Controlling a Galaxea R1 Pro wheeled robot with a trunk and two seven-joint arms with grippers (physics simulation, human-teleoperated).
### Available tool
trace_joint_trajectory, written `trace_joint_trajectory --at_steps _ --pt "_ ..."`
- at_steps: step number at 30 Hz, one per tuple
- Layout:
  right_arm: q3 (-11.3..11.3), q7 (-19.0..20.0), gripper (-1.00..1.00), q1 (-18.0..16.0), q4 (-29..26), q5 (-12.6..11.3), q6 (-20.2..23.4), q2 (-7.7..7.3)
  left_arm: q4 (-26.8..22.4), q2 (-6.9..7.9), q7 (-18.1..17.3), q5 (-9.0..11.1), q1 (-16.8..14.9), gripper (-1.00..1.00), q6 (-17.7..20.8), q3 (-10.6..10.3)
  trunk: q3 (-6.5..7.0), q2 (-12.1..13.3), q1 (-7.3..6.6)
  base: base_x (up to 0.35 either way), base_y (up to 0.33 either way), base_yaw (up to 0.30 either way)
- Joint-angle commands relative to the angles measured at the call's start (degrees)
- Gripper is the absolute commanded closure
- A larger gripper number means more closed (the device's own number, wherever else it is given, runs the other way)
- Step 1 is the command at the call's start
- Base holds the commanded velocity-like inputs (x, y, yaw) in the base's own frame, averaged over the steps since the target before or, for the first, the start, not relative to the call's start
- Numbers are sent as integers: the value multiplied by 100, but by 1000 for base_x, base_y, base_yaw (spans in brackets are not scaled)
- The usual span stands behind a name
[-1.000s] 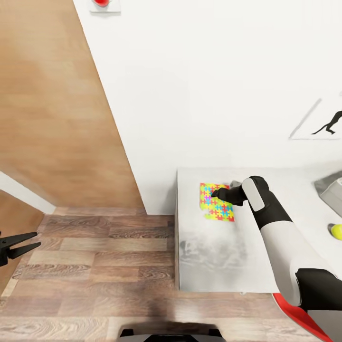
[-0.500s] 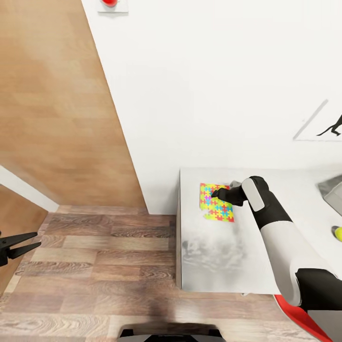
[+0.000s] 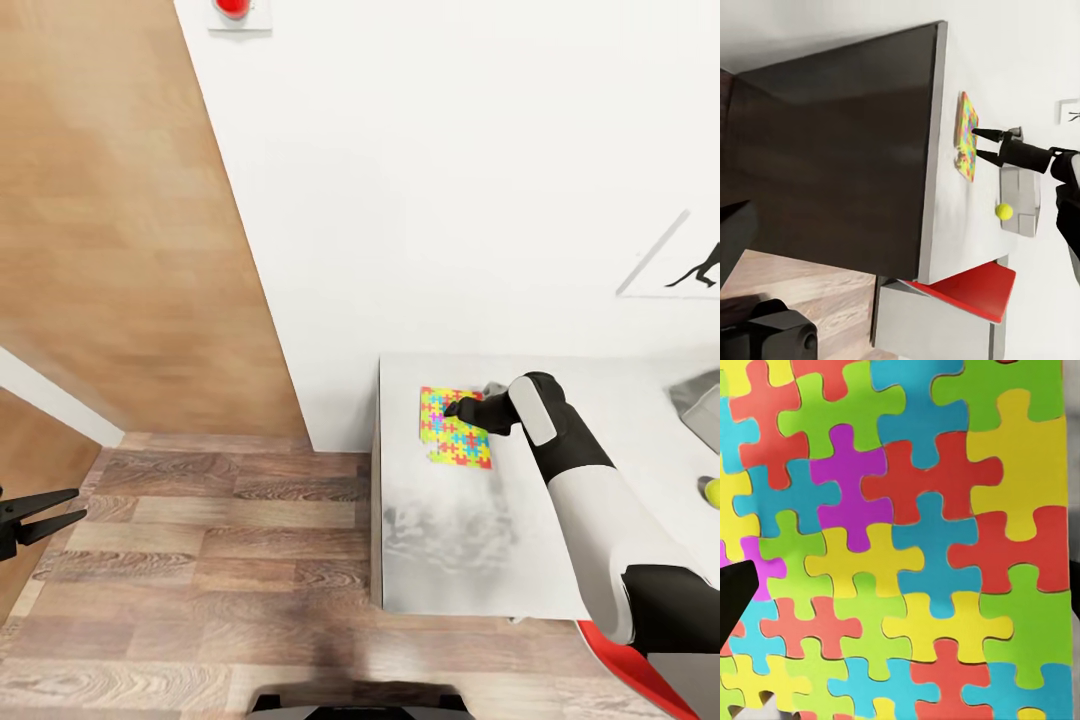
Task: Put all the toys in the child's room - the three board games (two on the bed and one on the table), the two jigsaw puzzles on the table, and the tennis ball on the table - inside the toy box on the table in the child's room.
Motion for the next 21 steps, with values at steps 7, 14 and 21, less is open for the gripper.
trace_joint_trajectory --at_steps 7,14,21 --pt "3 -54 -100 -1 50 -56 25 -1 2 6 -12 3 -4 -100 23 -1 31 -7 5 0 0 0" --pt "3 -54 -100 0 50 -56 25 -3 2 6 -12 3 -6 -100 25 -1 62 -7 5 0 41 0" --pt "3 -54 -100 -2 50 -56 25 -3 1 6 -12 3 -6 -100 23 -1 78 -7 5 0 51 134"
